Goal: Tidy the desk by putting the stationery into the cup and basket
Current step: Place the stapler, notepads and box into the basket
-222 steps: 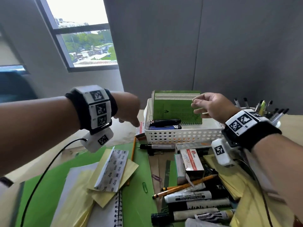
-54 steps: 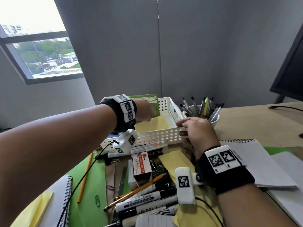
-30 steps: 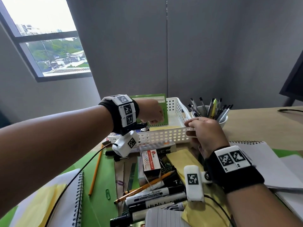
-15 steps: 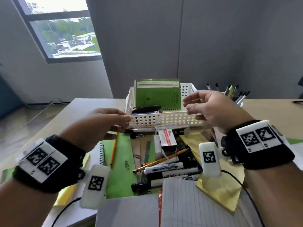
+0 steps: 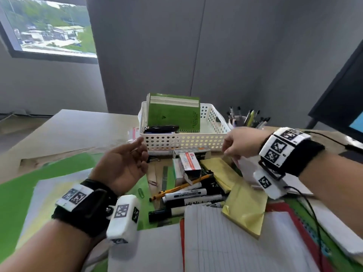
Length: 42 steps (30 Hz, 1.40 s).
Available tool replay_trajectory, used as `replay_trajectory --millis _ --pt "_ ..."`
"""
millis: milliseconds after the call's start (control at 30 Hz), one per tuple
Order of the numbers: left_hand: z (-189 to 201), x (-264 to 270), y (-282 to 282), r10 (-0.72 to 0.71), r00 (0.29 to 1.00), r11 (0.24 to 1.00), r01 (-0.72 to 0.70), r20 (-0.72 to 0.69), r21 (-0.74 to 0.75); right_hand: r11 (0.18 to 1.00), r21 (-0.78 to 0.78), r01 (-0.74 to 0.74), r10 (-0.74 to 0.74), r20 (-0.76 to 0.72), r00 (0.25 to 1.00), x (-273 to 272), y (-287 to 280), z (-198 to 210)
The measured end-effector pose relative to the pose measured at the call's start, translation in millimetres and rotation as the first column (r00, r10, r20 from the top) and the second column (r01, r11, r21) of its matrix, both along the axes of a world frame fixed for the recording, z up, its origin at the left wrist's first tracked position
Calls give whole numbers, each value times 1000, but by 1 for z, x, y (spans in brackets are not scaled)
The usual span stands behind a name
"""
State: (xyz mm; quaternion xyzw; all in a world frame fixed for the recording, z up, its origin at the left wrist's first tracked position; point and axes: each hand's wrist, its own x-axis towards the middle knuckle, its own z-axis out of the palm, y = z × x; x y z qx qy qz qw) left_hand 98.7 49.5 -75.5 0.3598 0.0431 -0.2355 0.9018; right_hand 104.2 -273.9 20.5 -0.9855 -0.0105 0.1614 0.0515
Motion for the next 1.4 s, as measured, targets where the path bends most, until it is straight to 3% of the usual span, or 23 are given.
replay_trajectory --millis 67,200,467,533,633,767,900,1067,1167,1333,1400 --pt "-2 2 -2 4 1000 1000 -4 -18 29 994 -107 20 -28 -69 997 0 -3 -18" --pt "-1 2 -4 12 1000 999 -11 -22 49 983 -172 58 -64 -31 997 0 5 -39" --pt "-3 1 -4 21 1000 998 -21 -7 55 971 94 218 -206 -119 971 4 -3 -40" --pt "-4 1 -4 16 1000 999 -16 -5 37 901 291 321 -278 -180 944 4 -7 -30" --pt "-4 0 -5 1 1000 999 -2 28 34 717 586 379 -331 -192 924 -6 -7 4" --pt "-3 -4 -9 -83 988 995 75 127 65 556 808 194 -335 4 942 -25 11 47" --pt "1 -9 -8 -247 939 969 237 239 70 414 907 74 -224 23 974 -45 55 49" --pt "5 -19 -11 -381 862 923 336 334 187 502 865 -9 -163 105 981 -43 106 22" --pt "7 -20 -14 -328 910 931 267 254 249 482 876 -21 -139 99 985 -33 120 12" --pt "1 -12 -10 -211 962 963 174 174 204 427 902 58 -191 27 981 -17 116 11" --pt "-1 -10 -11 -183 968 967 145 174 211 486 871 73 -184 21 983 -11 112 11"
